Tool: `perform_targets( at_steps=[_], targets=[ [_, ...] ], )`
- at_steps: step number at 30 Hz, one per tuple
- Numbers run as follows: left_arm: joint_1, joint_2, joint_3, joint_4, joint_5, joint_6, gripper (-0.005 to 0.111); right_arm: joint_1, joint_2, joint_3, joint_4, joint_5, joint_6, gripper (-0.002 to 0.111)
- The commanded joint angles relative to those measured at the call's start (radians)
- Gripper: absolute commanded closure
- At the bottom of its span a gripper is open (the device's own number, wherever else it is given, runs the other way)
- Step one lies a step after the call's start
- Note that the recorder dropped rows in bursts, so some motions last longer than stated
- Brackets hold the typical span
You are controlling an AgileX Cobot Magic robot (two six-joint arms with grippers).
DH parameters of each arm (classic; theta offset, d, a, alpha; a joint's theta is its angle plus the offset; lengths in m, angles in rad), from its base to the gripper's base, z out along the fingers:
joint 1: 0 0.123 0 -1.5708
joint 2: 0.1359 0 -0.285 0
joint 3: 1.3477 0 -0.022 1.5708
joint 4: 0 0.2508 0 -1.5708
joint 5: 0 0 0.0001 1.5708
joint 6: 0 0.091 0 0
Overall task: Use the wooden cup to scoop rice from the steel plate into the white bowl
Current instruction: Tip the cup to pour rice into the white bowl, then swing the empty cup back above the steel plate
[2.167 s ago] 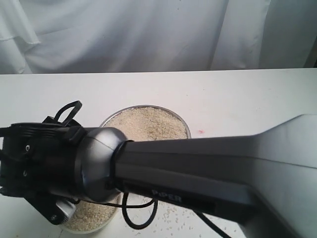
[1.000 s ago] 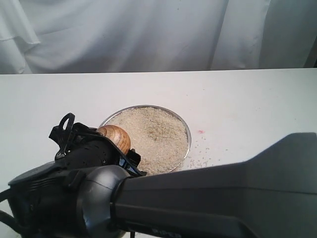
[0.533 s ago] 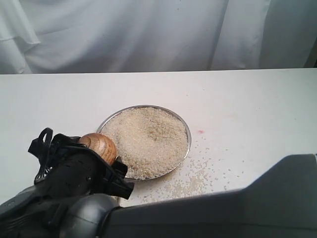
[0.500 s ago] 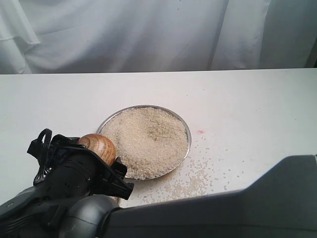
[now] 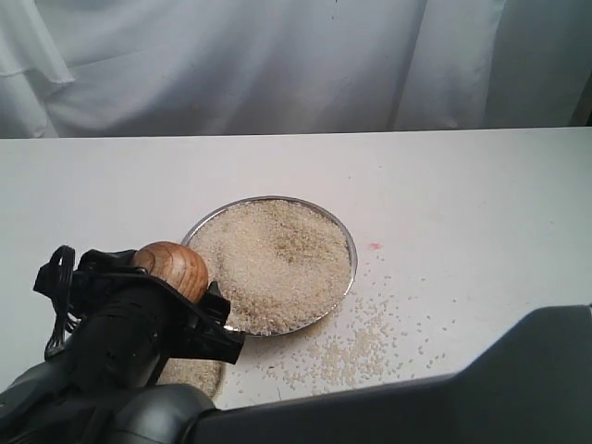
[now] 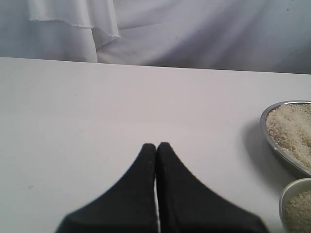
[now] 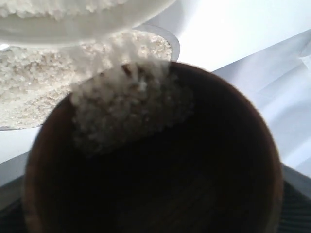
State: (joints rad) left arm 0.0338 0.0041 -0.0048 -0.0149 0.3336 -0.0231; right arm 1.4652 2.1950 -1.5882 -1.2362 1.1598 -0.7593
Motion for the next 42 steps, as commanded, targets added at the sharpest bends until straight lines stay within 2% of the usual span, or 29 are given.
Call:
perform_targets(
  at_steps=[1, 9, 12, 42],
  targets=[
    [0.002, -0.004, 0.005, -0.002, -0.015, 0.0, 0.107, 0.007, -0.016, 0.003, -0.068, 0.019, -0.012, 0.108],
    [0.002, -0.004, 0.005, -0.002, -0.015, 0.0, 0.107, 0.007, -0.016, 0.003, -0.101, 0.025, -0.014, 0.108],
    [0.002, -0.004, 0.005, -0.002, -0.015, 0.0, 0.107, 0.011, -0.016, 0.003, -0.173, 0.049, -0.014, 0.108],
    [0.002, -0.004, 0.005, -0.002, -0.015, 0.0, 0.107, 0.047, -0.016, 0.003, -0.215, 0.061, 0.013, 0.108]
  ],
)
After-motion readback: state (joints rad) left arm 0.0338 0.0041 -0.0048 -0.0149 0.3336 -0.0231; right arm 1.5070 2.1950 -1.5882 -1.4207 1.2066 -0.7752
